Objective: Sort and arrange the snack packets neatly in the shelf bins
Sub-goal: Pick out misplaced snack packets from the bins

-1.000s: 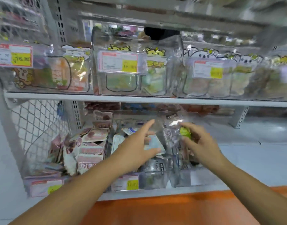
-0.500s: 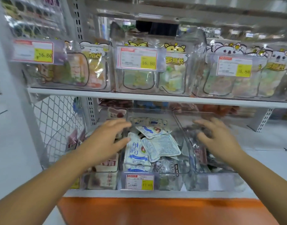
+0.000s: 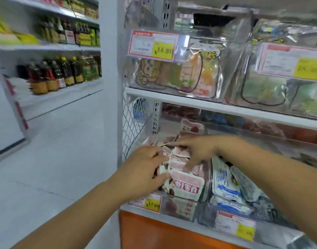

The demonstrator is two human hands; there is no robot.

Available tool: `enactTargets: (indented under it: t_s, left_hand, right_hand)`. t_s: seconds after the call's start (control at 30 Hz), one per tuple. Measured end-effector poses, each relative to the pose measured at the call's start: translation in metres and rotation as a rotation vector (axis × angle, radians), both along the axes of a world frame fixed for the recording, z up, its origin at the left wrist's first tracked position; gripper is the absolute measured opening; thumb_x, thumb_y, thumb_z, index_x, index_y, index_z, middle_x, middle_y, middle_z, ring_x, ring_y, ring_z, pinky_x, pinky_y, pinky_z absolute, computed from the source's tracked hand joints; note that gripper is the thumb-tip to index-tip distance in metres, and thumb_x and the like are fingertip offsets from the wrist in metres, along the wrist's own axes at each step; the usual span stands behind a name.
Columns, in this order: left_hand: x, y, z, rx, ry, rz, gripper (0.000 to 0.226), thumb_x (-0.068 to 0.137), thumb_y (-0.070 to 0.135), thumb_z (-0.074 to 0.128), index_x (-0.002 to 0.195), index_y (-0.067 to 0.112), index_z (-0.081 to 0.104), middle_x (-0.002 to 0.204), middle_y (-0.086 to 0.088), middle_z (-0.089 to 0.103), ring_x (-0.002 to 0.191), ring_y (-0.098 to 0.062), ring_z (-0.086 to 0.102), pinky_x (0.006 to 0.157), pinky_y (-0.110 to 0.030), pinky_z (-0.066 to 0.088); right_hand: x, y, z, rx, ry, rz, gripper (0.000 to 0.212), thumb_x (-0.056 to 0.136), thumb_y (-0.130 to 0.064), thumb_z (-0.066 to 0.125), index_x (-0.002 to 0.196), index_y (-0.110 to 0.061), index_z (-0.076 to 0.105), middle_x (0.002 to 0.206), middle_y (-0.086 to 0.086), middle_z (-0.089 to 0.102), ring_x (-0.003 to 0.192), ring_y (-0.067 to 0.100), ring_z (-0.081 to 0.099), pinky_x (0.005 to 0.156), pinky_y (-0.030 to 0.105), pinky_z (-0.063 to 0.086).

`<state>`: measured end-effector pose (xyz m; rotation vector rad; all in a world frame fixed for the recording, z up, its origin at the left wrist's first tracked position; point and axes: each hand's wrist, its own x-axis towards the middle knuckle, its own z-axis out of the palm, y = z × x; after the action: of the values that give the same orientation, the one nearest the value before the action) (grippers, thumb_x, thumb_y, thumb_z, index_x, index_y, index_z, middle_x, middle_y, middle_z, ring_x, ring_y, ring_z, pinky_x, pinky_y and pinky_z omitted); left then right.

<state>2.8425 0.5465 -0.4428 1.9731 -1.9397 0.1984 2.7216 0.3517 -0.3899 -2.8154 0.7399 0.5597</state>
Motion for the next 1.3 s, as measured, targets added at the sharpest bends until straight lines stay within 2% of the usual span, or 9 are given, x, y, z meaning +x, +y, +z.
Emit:
enactTargets:
  t_s: [0.1, 0.23, 0.4, 0.6, 0.73, 0.93, 1.03, 1.17, 1.3]
  left_hand:
    - [0.005, -0.005, -0.005, 0.048, 0.068, -0.003, 0.052, 0.092, 0.059, 0.048, 0.138, 0.034, 0.048, 0.148, 0.012, 0.035, 0.137, -0.011, 0.024, 0.111, -0.023, 0.011]
    - [0.006, -0.013, 0.000, 0.080, 0.015, -0.002, 0.055, 0.089, 0.066, 0.044, 0.136, 0.036, 0.049, 0.140, 0.014, 0.042, 0.130, -0.008, 0.033, 0.114, -0.031, 0.018]
    - [-0.006, -0.036, 0.014, 0.059, 0.053, -0.025, 0.058, 0.089, 0.066, 0.044, 0.140, 0.038, 0.041, 0.146, 0.014, 0.036, 0.134, -0.011, 0.031, 0.110, -0.034, 0.022]
    - [-0.015, -0.072, 0.006, 0.272, 0.003, -0.008, 0.071, 0.090, 0.071, 0.033, 0.150, 0.036, 0.025, 0.161, 0.002, 0.014, 0.146, -0.018, 0.011, 0.115, -0.041, 0.006]
    - [-0.010, -0.071, 0.005, 0.327, -0.047, -0.011, 0.061, 0.092, 0.065, 0.036, 0.146, 0.034, 0.034, 0.148, 0.001, 0.041, 0.136, -0.022, 0.033, 0.111, -0.041, 0.020]
    - [0.003, -0.039, 0.001, 0.376, -0.004, -0.006, 0.056, 0.091, 0.069, 0.032, 0.137, 0.039, 0.044, 0.113, 0.007, 0.063, 0.116, -0.018, 0.043, 0.097, -0.034, 0.034]
    - [0.007, -0.027, 0.001, 0.402, 0.102, -0.035, 0.053, 0.089, 0.071, 0.033, 0.135, 0.046, 0.045, 0.104, 0.011, 0.065, 0.114, -0.014, 0.044, 0.100, -0.035, 0.036]
    - [0.007, -0.024, 0.000, 0.378, 0.129, -0.041, 0.053, 0.089, 0.072, 0.036, 0.136, 0.051, 0.043, 0.110, 0.013, 0.064, 0.119, -0.013, 0.040, 0.099, -0.029, 0.032]
    - [0.006, -0.024, 0.002, 0.363, 0.135, -0.051, 0.054, 0.088, 0.072, 0.036, 0.138, 0.053, 0.039, 0.113, 0.015, 0.065, 0.125, -0.011, 0.037, 0.104, -0.028, 0.030]
  right_hand:
    - [0.020, -0.024, -0.008, -0.082, -0.017, -0.037, 0.066, 0.072, -0.038, 0.080, 0.131, -0.036, 0.048, 0.127, -0.018, 0.040, 0.120, 0.019, 0.048, 0.102, 0.042, 0.044]
    - [0.021, -0.039, 0.002, -0.294, -0.220, 0.005, 0.014, 0.089, -0.018, 0.060, 0.103, -0.020, 0.059, 0.096, -0.011, 0.049, 0.095, 0.015, 0.052, 0.080, 0.030, 0.043]
    - [0.014, -0.041, 0.005, -0.267, -0.298, 0.110, 0.018, 0.090, -0.001, 0.049, 0.101, -0.006, 0.062, 0.089, -0.006, 0.060, 0.085, 0.017, 0.056, 0.071, 0.026, 0.040]
    - [-0.003, -0.023, 0.029, -0.115, -0.401, -0.064, 0.043, 0.083, -0.028, 0.070, 0.124, -0.028, 0.055, 0.109, -0.007, 0.054, 0.102, 0.011, 0.055, 0.075, 0.015, 0.042]
    - [-0.016, 0.018, 0.030, -0.218, -0.571, 0.090, 0.023, 0.090, -0.034, 0.061, 0.113, -0.028, 0.061, 0.099, -0.009, 0.059, 0.091, 0.011, 0.058, 0.075, 0.024, 0.044]
    - [-0.003, -0.006, 0.006, -0.134, -0.061, 0.052, 0.027, 0.096, -0.016, 0.050, 0.116, -0.027, 0.065, 0.116, -0.006, 0.065, 0.096, 0.014, 0.061, 0.087, 0.032, 0.050]
    - [0.008, -0.020, 0.005, -0.154, -0.008, 0.000, 0.039, 0.092, -0.023, 0.062, 0.130, -0.029, 0.056, 0.137, -0.006, 0.054, 0.111, 0.017, 0.056, 0.092, 0.028, 0.044]
    - [0.025, -0.013, -0.002, -0.058, 0.155, -0.042, 0.103, 0.073, -0.042, 0.080, 0.153, -0.032, 0.015, 0.159, -0.004, 0.023, 0.142, 0.023, 0.029, 0.114, 0.035, 0.028]
    - [0.033, -0.013, -0.017, -0.165, -0.016, -0.055, 0.084, 0.079, -0.039, 0.076, 0.147, -0.024, 0.030, 0.148, 0.003, 0.042, 0.127, 0.026, 0.046, 0.102, 0.037, 0.041]
